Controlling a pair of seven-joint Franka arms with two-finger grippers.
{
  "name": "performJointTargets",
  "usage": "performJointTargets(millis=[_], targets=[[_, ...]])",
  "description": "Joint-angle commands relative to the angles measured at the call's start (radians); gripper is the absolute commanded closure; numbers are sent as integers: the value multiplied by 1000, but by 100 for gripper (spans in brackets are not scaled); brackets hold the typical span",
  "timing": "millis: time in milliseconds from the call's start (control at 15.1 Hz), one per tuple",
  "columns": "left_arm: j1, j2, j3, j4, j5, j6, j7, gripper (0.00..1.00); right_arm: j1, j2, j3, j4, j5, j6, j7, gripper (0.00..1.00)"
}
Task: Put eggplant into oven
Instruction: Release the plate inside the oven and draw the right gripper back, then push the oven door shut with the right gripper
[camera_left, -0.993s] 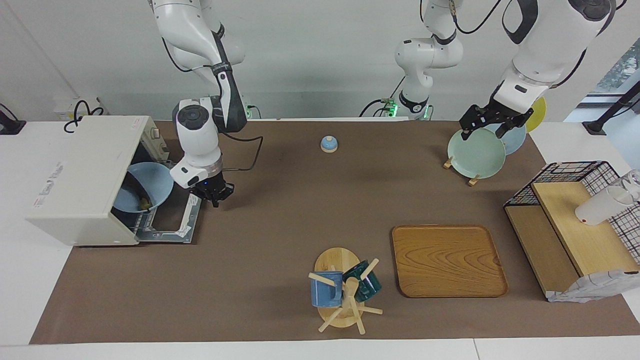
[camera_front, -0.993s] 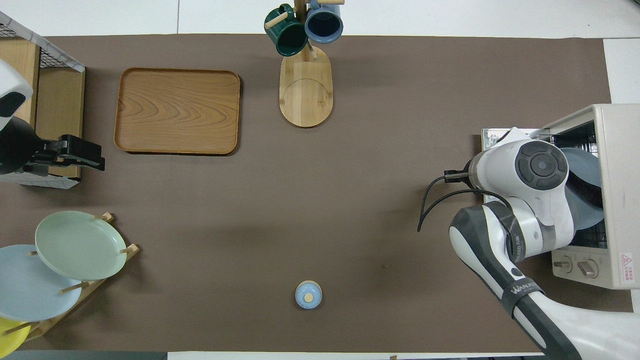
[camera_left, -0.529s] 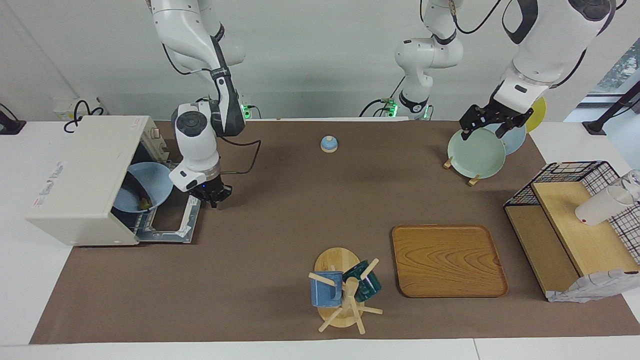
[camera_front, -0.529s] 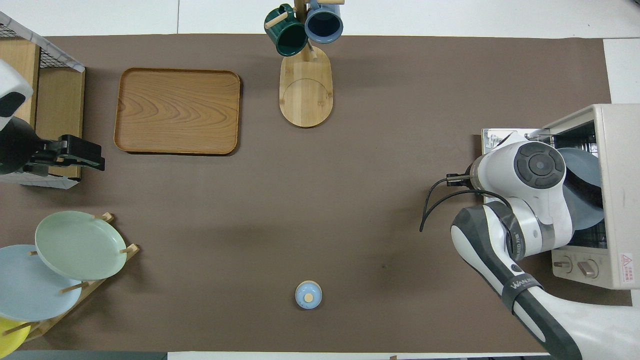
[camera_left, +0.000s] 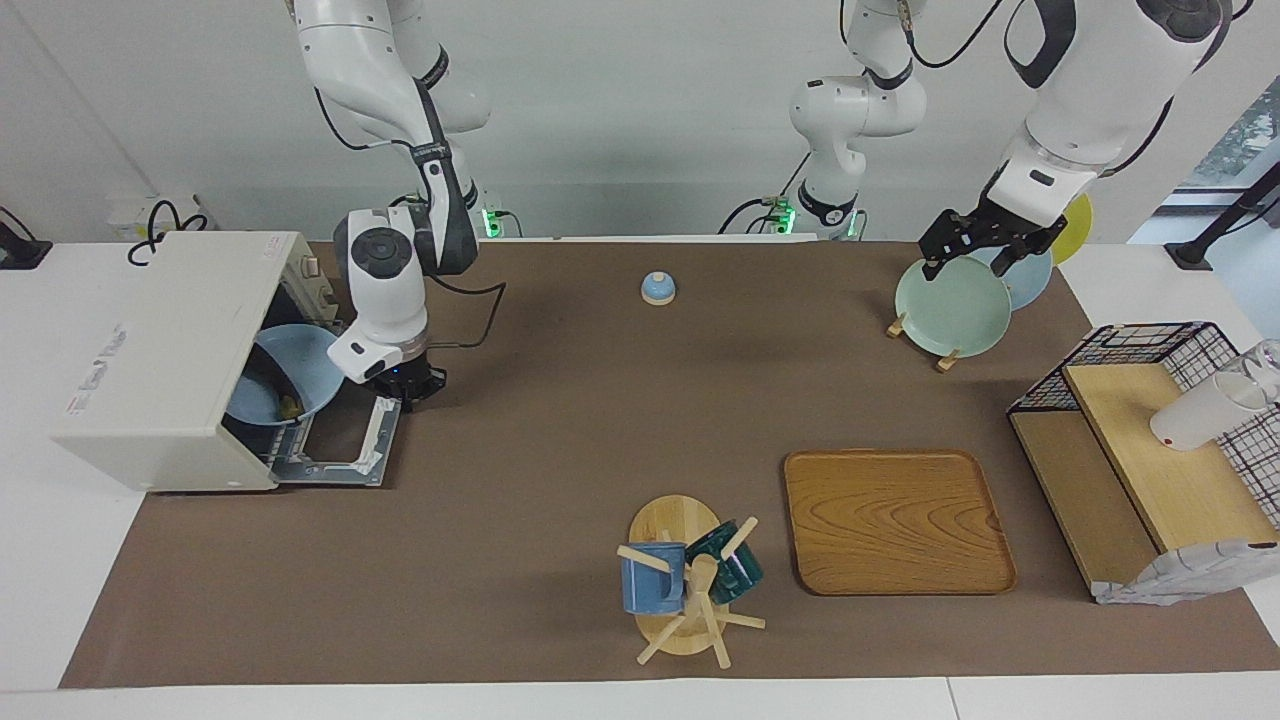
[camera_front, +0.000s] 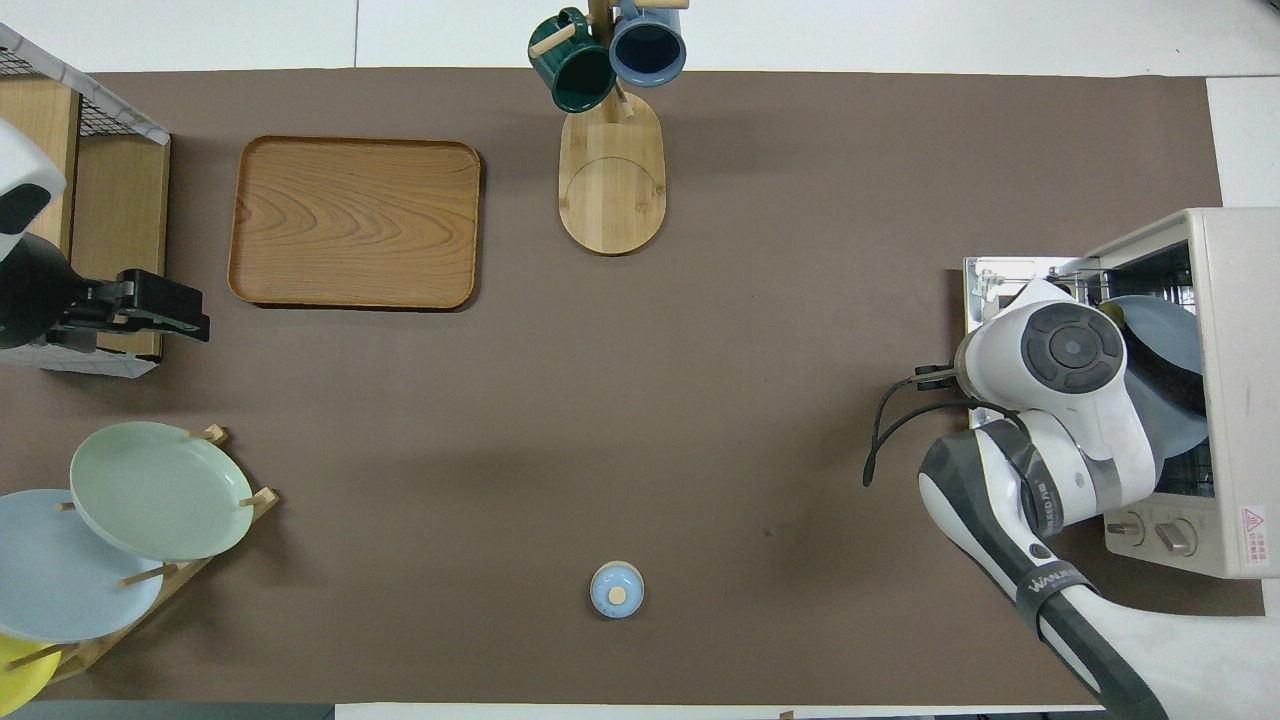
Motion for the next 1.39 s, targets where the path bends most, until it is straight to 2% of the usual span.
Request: performJointTargets(millis=[0, 132, 265, 662, 993, 1125, 1324], targets=[[11, 0, -9, 6, 19, -9, 2, 0, -12, -19, -4, 64, -89, -90, -6, 100], [9, 0, -9, 6, 19, -9, 2, 0, -13, -35, -2, 137, -93, -206, -18, 100], [9, 0, -9, 6, 19, -9, 2, 0, -22, -78, -1, 157, -90, -260, -93, 100], [9, 0, -9, 6, 19, -9, 1, 0, -113, -174, -8, 158, -73, -329, -301, 100], [11, 0, -8, 6, 19, -9, 2, 0, -182, -233, -10, 165, 54, -370, -456, 99], [11, 0, -9, 6, 19, -9, 1, 0, -171, -239, -7, 245, 109, -495, -457, 94], [11, 0, -9, 6, 19, -9, 2, 0, -151, -219, 2, 419, 200, -678, -449, 78]])
